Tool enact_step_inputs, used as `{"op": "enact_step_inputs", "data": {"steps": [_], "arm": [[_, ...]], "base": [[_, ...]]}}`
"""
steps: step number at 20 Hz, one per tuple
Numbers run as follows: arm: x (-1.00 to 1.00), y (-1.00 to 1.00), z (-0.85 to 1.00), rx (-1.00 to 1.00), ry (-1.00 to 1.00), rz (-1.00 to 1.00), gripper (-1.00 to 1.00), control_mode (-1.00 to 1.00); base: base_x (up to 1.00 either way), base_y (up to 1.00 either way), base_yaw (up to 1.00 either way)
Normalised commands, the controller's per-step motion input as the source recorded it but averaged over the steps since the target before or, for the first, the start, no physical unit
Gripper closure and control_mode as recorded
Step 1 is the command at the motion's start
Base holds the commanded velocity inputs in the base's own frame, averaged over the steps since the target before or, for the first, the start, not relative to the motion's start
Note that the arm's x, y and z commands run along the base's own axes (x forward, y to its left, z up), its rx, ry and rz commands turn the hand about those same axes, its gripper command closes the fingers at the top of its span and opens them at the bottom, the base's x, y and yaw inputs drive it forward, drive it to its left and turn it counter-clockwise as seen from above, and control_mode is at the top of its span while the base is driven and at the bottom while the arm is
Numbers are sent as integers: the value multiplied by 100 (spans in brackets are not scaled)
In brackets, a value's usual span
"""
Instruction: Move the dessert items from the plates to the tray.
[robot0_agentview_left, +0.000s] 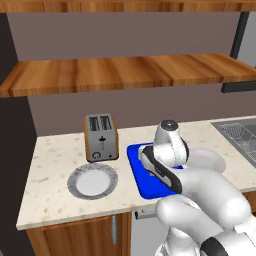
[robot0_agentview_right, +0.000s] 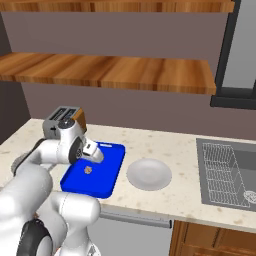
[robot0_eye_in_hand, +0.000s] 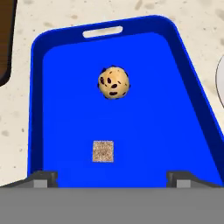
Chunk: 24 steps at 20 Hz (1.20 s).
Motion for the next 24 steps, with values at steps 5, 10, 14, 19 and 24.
{"op": "enact_step_inputs", "data": {"steps": [5,10,14,19,24], "arm": [[-59,1,59,0,-18,0,-100,-100],[-63,36,51,-1,-30,4,-100,-100],[-39,61,61,-7,-31,10,-100,-100],[-40,75,63,-13,-28,6,-100,-100],[-41,83,28,-12,-35,1,-100,-100]], "base": [[0,0,0],[0,0,0],[0,0,0],[0,0,0],[0,0,0]]}}
